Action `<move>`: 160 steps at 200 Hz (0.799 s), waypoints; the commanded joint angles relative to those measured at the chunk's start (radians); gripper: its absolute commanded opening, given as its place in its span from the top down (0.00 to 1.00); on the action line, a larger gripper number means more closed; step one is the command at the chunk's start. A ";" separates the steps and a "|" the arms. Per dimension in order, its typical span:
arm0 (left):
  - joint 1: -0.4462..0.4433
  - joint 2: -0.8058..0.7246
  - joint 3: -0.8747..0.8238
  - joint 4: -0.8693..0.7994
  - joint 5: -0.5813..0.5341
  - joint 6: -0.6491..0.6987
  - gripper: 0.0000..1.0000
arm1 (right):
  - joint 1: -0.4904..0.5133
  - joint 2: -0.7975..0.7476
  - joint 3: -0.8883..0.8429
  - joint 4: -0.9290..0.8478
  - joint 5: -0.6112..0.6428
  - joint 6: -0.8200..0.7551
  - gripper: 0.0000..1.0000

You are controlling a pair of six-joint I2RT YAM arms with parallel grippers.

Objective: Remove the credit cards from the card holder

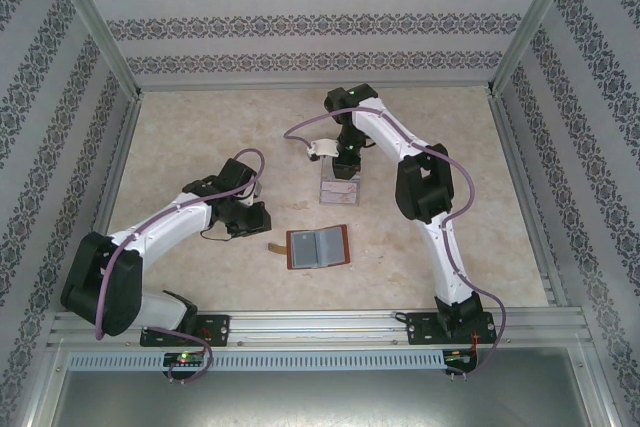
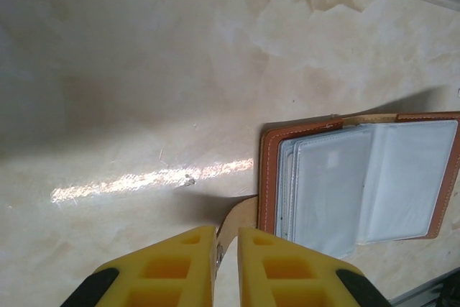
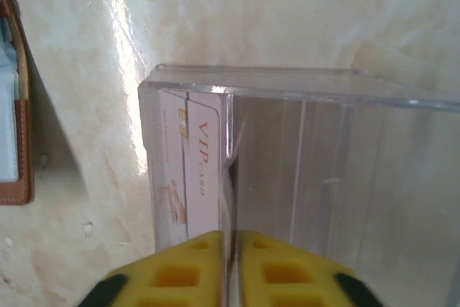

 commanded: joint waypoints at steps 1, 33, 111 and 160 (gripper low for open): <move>0.013 -0.008 0.015 -0.035 0.005 0.017 0.85 | 0.003 0.008 0.025 -0.021 0.016 -0.010 0.74; 0.013 -0.019 0.005 -0.020 0.021 0.007 0.84 | 0.000 -0.102 -0.032 0.118 0.075 0.042 0.65; 0.012 -0.045 -0.029 0.011 0.064 -0.007 0.83 | 0.017 -0.231 -0.263 0.383 0.225 0.071 0.63; 0.013 -0.059 -0.025 0.014 0.077 -0.019 0.83 | 0.033 -0.247 -0.384 0.507 0.241 0.081 0.63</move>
